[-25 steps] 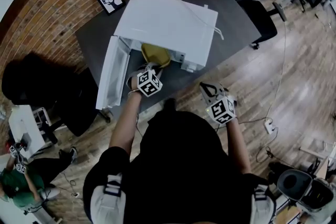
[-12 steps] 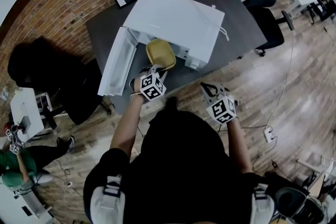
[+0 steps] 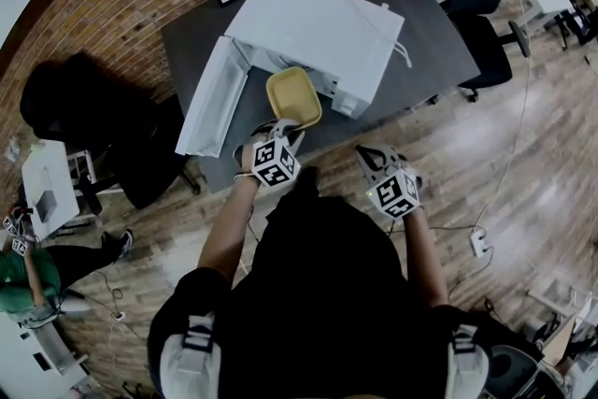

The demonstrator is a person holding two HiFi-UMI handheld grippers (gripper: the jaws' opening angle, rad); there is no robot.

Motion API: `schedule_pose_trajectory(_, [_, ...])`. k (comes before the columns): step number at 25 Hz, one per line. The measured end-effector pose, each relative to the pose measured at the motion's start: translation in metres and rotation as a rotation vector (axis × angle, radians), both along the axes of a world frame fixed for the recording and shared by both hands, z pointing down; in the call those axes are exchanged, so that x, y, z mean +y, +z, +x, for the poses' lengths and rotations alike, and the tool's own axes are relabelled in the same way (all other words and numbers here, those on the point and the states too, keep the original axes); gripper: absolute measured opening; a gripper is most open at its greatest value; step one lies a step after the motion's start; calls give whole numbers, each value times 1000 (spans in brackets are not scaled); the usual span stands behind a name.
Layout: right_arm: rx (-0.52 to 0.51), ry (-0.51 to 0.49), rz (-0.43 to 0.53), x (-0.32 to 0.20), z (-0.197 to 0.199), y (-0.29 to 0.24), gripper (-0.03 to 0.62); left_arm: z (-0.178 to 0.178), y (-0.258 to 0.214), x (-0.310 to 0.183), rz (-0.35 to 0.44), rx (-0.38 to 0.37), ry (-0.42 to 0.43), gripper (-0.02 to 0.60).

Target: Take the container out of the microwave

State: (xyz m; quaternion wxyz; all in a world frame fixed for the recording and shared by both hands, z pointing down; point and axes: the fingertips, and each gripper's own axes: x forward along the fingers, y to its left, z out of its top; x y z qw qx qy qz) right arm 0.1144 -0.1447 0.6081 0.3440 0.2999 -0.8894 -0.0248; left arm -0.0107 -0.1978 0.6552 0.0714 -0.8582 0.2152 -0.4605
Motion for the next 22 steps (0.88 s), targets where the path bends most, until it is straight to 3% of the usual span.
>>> schedule_pose_trajectory(22, [-17,-71,17,39,20,1,-3,25,-18,82,8,30,-64,26])
